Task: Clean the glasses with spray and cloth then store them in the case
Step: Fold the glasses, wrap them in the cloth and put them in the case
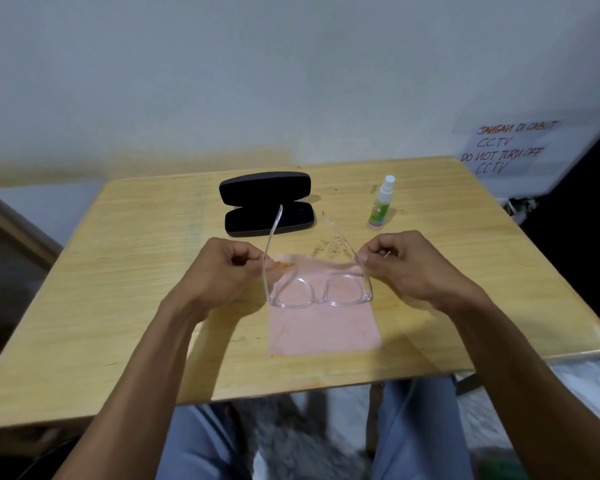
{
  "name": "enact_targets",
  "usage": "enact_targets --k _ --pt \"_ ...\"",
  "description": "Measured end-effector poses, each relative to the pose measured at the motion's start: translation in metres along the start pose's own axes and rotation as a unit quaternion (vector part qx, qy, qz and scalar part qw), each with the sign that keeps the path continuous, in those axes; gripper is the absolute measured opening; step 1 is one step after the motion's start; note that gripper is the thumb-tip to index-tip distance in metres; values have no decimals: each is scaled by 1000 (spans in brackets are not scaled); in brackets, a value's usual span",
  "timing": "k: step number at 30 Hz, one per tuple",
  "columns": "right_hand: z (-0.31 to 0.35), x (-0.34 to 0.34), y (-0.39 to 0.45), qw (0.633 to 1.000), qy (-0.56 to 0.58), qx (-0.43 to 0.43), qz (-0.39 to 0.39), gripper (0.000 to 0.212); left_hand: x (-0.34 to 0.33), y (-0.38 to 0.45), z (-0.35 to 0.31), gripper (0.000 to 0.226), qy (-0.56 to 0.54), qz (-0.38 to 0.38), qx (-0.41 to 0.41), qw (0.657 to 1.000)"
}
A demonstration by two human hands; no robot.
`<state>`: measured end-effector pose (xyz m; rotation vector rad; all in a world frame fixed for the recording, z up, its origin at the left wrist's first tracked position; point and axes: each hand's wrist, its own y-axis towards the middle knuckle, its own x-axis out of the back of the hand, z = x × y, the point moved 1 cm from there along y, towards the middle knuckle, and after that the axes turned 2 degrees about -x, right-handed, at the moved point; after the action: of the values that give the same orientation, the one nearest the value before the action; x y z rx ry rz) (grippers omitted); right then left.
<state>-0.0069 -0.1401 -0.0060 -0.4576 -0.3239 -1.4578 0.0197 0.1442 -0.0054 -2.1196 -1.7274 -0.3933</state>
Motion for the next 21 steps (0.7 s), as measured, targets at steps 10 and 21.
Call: enact_targets --k 10,21 --pt "-4 9 -7 992 -62 -8 114 15 5 -7 -5 16 42 143 17 989" --pt "-7 12 -20 999 -21 -13 28 26 8 -16 -2 26 50 35 34 998"
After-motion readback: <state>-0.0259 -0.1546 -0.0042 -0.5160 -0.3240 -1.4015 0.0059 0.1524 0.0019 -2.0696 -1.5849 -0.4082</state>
